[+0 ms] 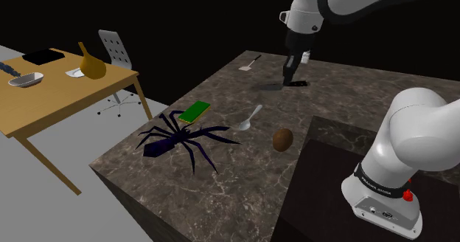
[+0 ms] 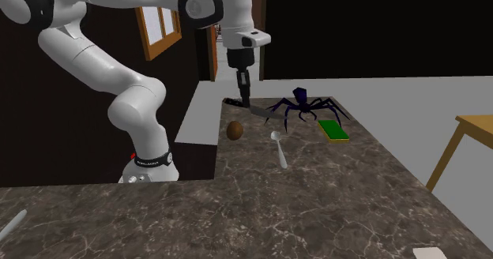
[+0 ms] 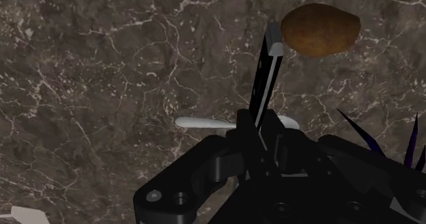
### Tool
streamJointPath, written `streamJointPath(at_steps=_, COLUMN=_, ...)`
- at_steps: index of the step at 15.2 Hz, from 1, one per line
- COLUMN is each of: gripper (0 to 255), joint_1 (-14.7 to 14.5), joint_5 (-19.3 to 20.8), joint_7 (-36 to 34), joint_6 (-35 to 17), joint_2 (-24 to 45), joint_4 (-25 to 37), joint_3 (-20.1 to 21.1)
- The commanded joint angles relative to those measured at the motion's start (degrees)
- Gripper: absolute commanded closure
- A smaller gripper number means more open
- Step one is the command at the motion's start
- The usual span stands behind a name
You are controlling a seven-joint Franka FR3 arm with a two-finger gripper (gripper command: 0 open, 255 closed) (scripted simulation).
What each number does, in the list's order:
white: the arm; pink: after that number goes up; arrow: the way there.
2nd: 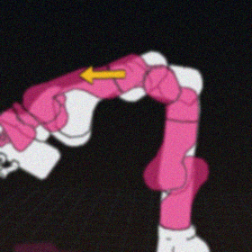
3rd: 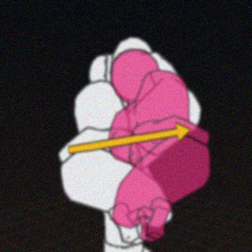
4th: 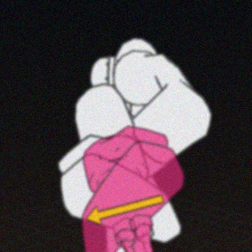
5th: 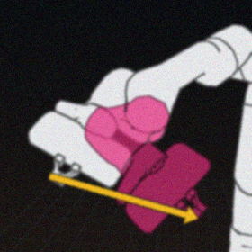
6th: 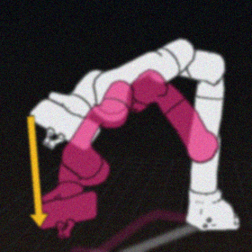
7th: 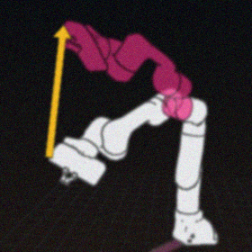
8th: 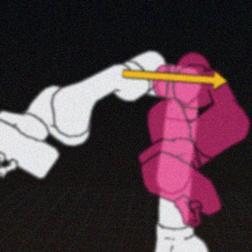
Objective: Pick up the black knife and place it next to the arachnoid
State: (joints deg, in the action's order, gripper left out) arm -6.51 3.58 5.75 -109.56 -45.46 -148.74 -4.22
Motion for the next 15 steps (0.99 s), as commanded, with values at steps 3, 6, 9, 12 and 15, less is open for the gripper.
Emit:
streamJointPath(at_steps=3, gripper=255, joint_1=-2.87, joint_5=-3.48, joint_7=-6.14, joint_6=0.75, joint_2=-1.35, joint_4=-0.77, joint_3=5.64)
streamJointPath(at_steps=6, gripper=255, joint_1=-4.97, joint_5=-6.04, joint_7=-10.51, joint_6=0.9, joint_2=-1.24, joint_4=-0.51, joint_3=9.71)
streamJointPath(at_steps=9, gripper=255, joint_1=-6.96, joint_5=-8.49, joint_7=-14.88, joint_6=0.82, joint_2=-0.34, joint_4=0.38, joint_3=13.77)
streamJointPath(at_steps=12, gripper=255, joint_1=-8.69, joint_5=-10.73, joint_7=-19.22, joint_6=0.55, joint_2=1.29, joint_4=1.89, joint_3=17.82)
streamJointPath(at_steps=15, gripper=255, joint_1=-10.08, joint_5=-12.61, joint_7=-23.54, joint_6=0.12, joint_2=3.59, joint_4=4.01, joint_3=21.85)
